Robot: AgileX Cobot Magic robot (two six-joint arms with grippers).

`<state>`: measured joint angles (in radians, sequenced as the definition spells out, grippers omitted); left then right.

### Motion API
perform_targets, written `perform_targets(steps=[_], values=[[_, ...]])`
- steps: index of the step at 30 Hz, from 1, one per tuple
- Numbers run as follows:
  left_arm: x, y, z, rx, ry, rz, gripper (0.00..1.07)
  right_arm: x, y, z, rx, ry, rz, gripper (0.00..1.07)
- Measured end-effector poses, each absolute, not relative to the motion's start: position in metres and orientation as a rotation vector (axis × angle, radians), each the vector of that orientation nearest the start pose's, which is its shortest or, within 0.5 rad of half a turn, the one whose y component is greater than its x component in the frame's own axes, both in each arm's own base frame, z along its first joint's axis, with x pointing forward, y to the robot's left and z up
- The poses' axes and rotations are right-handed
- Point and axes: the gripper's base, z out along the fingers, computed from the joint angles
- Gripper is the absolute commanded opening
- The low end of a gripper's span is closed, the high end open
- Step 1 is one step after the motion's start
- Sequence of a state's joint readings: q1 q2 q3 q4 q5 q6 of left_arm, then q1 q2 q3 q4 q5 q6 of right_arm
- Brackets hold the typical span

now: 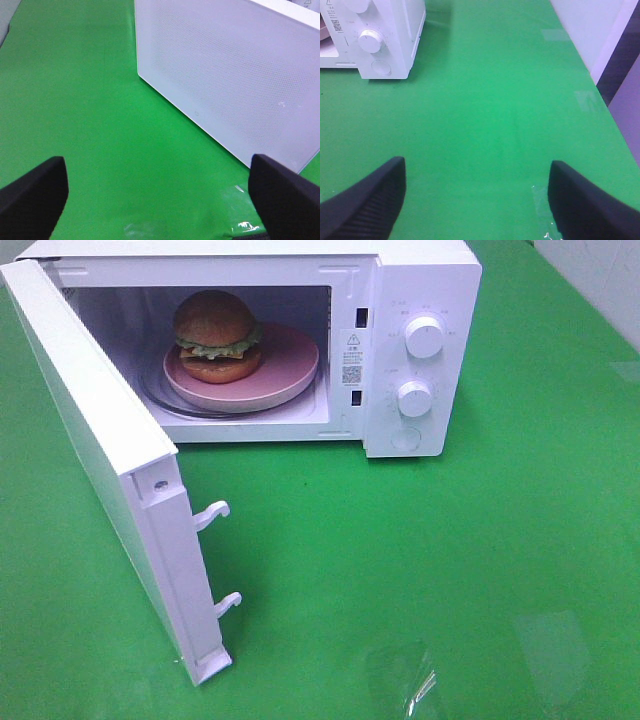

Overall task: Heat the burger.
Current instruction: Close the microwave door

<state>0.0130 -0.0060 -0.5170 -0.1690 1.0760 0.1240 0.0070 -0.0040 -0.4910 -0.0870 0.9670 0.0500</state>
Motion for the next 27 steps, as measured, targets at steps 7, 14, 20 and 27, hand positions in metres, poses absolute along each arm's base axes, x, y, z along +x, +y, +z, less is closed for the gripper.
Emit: perform_targets(steps=[7,14,20,27], values=[[-0.0089,-0.0136,0.2816,0.124,2.023,-0.115,0.89,-0.0010,-0.0065,0.2827,0.041,1.953,-0.065,0.75],[-0.0089,-0.0136,0.2816,0.124,2.023,-0.115,0.89,-0.0010,-0.0064,0.2827,0.041,1.953,-0.064,0.73],[-0.0089,-0.0136,0.2816,0.124,2.023,-0.115,0.89,-0.0010,-0.0064,0.2827,0.041,1.953,-0.064,0.73],[-0.0089,-0.0136,0.2816,0.124,2.023,-0.115,0.89,-0.0010,-0.0064,0.2827,0.041,1.953,-0.063,0.73]])
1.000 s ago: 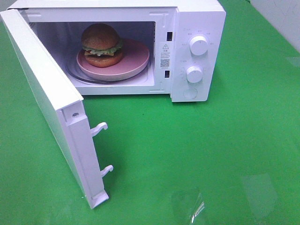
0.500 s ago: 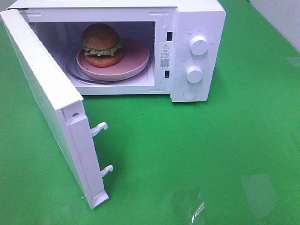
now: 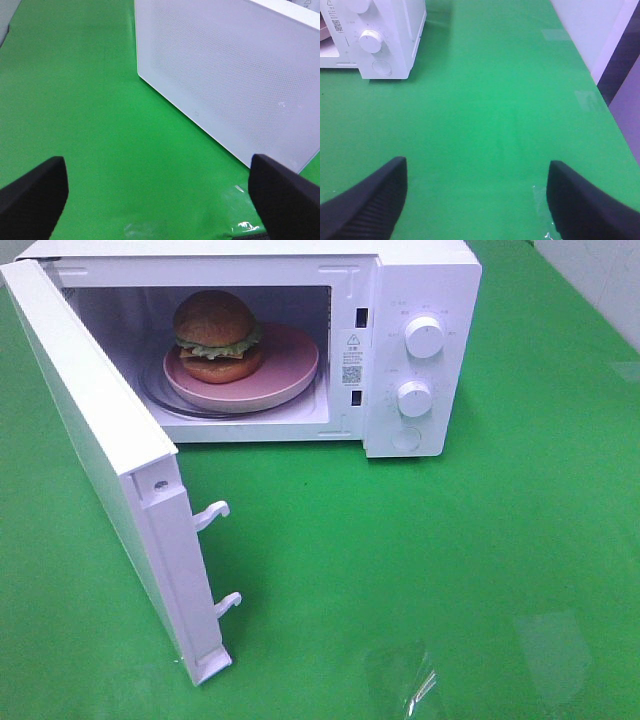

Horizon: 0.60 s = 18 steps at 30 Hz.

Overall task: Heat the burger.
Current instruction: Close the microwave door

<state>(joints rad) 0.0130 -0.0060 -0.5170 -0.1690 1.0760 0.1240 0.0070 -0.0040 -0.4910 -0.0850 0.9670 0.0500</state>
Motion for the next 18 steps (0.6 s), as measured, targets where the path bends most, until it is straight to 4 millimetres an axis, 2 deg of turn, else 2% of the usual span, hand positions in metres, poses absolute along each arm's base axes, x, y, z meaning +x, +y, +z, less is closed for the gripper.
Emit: perform_targets(steps=[13,18], values=[[-0.0090,-0.0145,0.2817,0.125,2.022,-0.128,0.89,-0.0010,-0.0064,0.2827,0.041,1.953,-0.063,0.73],[-0.0101,-0.0152,0.2884,0.085,1.982,-0.163,0.85,-0.0010,-0.0064,0.2827,0.041,1.953,-0.063,0.73]])
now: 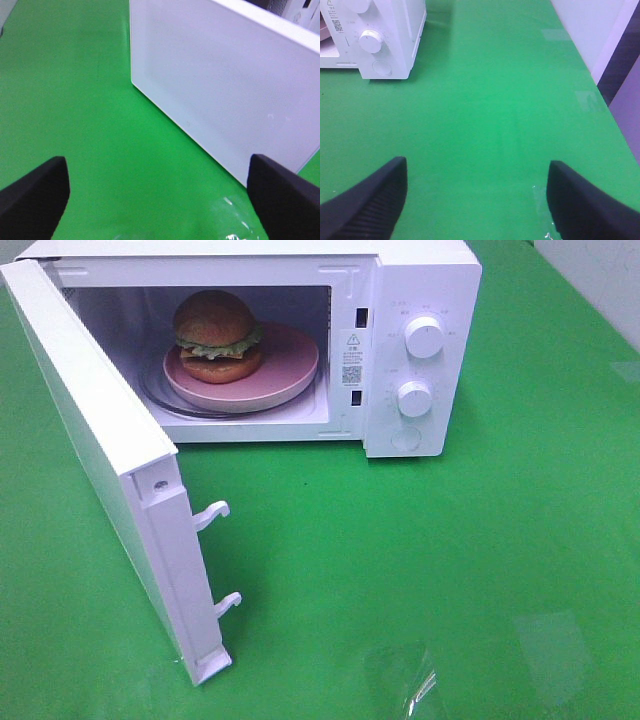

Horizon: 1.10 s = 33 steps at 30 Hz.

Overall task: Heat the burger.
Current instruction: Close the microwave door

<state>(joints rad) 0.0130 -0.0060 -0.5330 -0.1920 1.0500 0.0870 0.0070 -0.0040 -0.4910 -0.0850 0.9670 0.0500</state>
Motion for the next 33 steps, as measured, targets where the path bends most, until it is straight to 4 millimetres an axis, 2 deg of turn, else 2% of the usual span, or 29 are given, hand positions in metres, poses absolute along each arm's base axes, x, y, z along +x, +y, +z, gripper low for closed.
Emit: perform_targets(steps=[5,7,8,9,10,11,12,13,14,15,16,17,18,19,20,23,24,26,27,32,33], values=[[-0.009,-0.014,0.296,0.052,1.923,-0.173,0.82,-0.001,-0.006,0.283,0.041,1.953,-0.063,0.73],[0.000,-0.012,0.304,0.028,1.878,-0.157,0.73,-0.001,-0.006,0.283,0.041,1.953,-0.063,0.73],[0.000,-0.012,0.304,0.028,1.878,-0.157,0.73,-0.001,-0.006,0.283,0.041,1.953,-0.063,0.73],[0.007,-0.011,0.307,0.020,1.868,-0.142,0.66,-0.001,-0.006,0.283,0.041,1.953,-0.063,0.73],[0.007,-0.011,0.307,0.020,1.868,-0.142,0.66,-0.001,-0.006,0.283,0.041,1.953,-0.063,0.73],[0.015,-0.010,0.310,0.015,1.870,-0.133,0.59,-0.001,-0.006,0.283,0.041,1.953,-0.063,0.73],[0.015,-0.010,0.310,0.015,1.870,-0.133,0.59,-0.001,-0.006,0.283,0.041,1.953,-0.063,0.73],[0.020,-0.009,0.311,0.012,1.874,-0.125,0.54,-0.001,-0.006,0.283,0.041,1.953,-0.063,0.73],[0.028,-0.008,0.313,0.008,1.874,-0.110,0.44,-0.001,-0.006,0.283,0.041,1.953,-0.063,0.73],[0.028,-0.008,0.313,0.008,1.874,-0.110,0.44,-0.001,-0.006,0.283,0.041,1.953,-0.063,0.73],[0.038,-0.007,0.315,0.004,1.881,-0.098,0.32,-0.001,-0.006,0.283,0.041,1.953,-0.063,0.73],[0.038,-0.007,0.315,0.004,1.881,-0.098,0.32,-0.001,-0.006,0.283,0.041,1.953,-0.063,0.73],[0.048,-0.006,0.316,0.000,1.897,-0.091,0.16,-0.001,-0.006,0.283,0.041,1.953,-0.063,0.73],[0.048,-0.006,0.316,0.000,1.897,-0.091,0.16,-0.001,-0.006,0.283,0.041,1.953,-0.063,0.73],[0.058,-0.006,0.316,-0.002,1.914,-0.083,0.03,-0.001,-0.006,0.283,0.041,1.953,-0.063,0.73],[0.063,-0.005,0.316,-0.004,1.921,-0.079,0.00,-0.001,-0.006,0.283,0.041,1.953,-0.063,0.73],[0.078,-0.004,0.315,-0.007,1.914,-0.061,0.00,-0.001,-0.006,0.283,0.041,1.953,-0.063,0.73],[0.083,-0.003,0.314,-0.010,1.900,-0.057,0.00,-0.001,-0.006,0.283,0.041,1.953,-0.063,0.73],[0.093,-0.002,0.308,-0.016,1.888,-0.052,0.00,-0.001,-0.006,0.283,0.041,1.953,-0.063,0.73],[0.110,-0.001,0.295,-0.030,1.842,-0.042,0.00,-0.001,-0.006,0.283,0.041,1.953,-0.063,0.73],[0.119,0.000,0.287,-0.038,1.818,-0.036,0.00,-0.001,-0.006,0.283,0.041,1.953,-0.063,0.73]])
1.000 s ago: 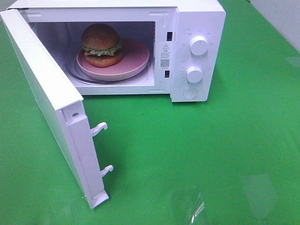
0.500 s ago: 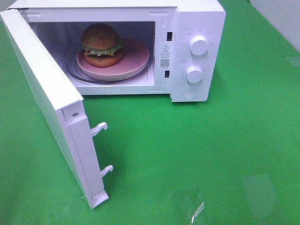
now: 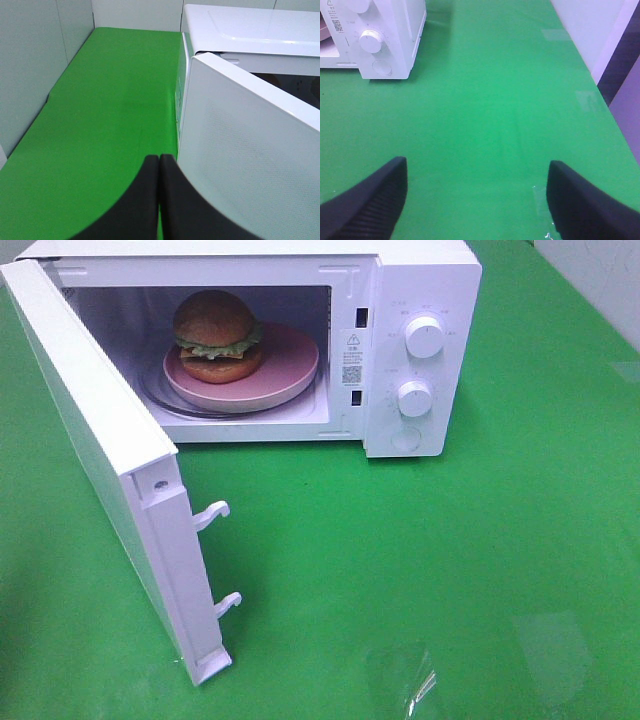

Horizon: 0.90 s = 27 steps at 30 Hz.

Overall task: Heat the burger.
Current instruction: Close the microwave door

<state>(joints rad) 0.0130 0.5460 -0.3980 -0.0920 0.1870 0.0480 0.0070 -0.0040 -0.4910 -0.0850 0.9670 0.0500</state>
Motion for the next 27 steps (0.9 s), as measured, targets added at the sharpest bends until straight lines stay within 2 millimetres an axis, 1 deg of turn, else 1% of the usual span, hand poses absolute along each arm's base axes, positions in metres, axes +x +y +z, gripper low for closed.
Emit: perform_targets(steps=[1,2,3,6,7,8,9,10,12,14,16,17,18,21,22,23,24,25,26,27], values=[[0.125,0.001,0.277,-0.045,1.804,-0.031,0.00,-0.001,-0.006,0.283,0.041,1.953,-0.063,0.73],[0.125,0.001,0.277,-0.045,1.804,-0.031,0.00,-0.001,-0.006,0.283,0.041,1.953,-0.063,0.73],[0.131,0.002,0.270,-0.052,1.780,-0.024,0.00,-0.001,-0.006,0.283,0.041,1.953,-0.063,0.73],[0.133,0.002,0.268,-0.056,1.760,-0.021,0.00,-0.001,-0.006,0.283,0.041,1.953,-0.063,0.73],[0.138,0.003,0.259,-0.062,1.731,-0.013,0.00,-0.001,-0.006,0.283,0.041,1.953,-0.063,0.73],[0.138,0.003,0.259,-0.062,1.731,-0.013,0.00,-0.001,-0.006,0.283,0.041,1.953,-0.063,0.73],[0.143,0.004,0.251,-0.067,1.711,-0.006,0.00,-0.001,-0.006,0.283,0.041,1.953,-0.063,0.73],[0.143,0.004,0.251,-0.067,1.711,-0.006,0.00,-0.001,-0.006,0.283,0.041,1.953,-0.063,0.73],[0.150,0.005,0.234,-0.094,1.687,-0.013,0.00,-0.001,-0.006,0.283,0.041,1.953,-0.063,0.73],[0.150,0.005,0.234,-0.094,1.687,-0.013,0.00,-0.001,-0.006,0.283,0.041,1.953,-0.063,0.73],[0.159,0.003,0.222,-0.107,1.697,-0.051,0.00,-0.001,-0.006,0.283,0.041,1.953,-0.063,0.73],[0.159,0.003,0.222,-0.107,1.697,-0.051,0.00,-0.001,-0.006,0.283,0.041,1.953,-0.063,0.73],[0.166,0.001,0.215,-0.095,1.720,-0.077,0.00,-0.001,-0.006,0.283,0.041,1.953,-0.063,0.73],[0.169,0.000,0.211,-0.086,1.736,-0.089,0.00,-0.001,-0.006,0.283,0.041,1.953,-0.063,0.73],[0.174,-0.004,0.205,-0.047,1.755,-0.115,0.00,-0.001,-0.006,0.283,0.041,1.953,-0.063,0.73],[0.174,-0.004,0.205,-0.047,1.755,-0.115,0.00,-0.001,-0.006,0.283,0.041,1.953,-0.063,0.73],[0.179,-0.009,0.199,0.013,1.769,-0.149,0.00,-0.001,-0.006,0.283,0.041,1.953,-0.063,0.73],[0.179,-0.009,0.199,0.013,1.769,-0.149,0.00,-0.001,-0.006,0.283,0.041,1.953,-0.063,0.73],[0.183,-0.014,0.191,0.091,1.793,-0.182,0.00,-0.001,-0.006,0.283,0.041,1.953,-0.063,0.73],[0.183,-0.014,0.191,0.091,1.793,-0.182,0.00,-0.001,-0.006,0.283,0.041,1.953,-0.063,0.73]])
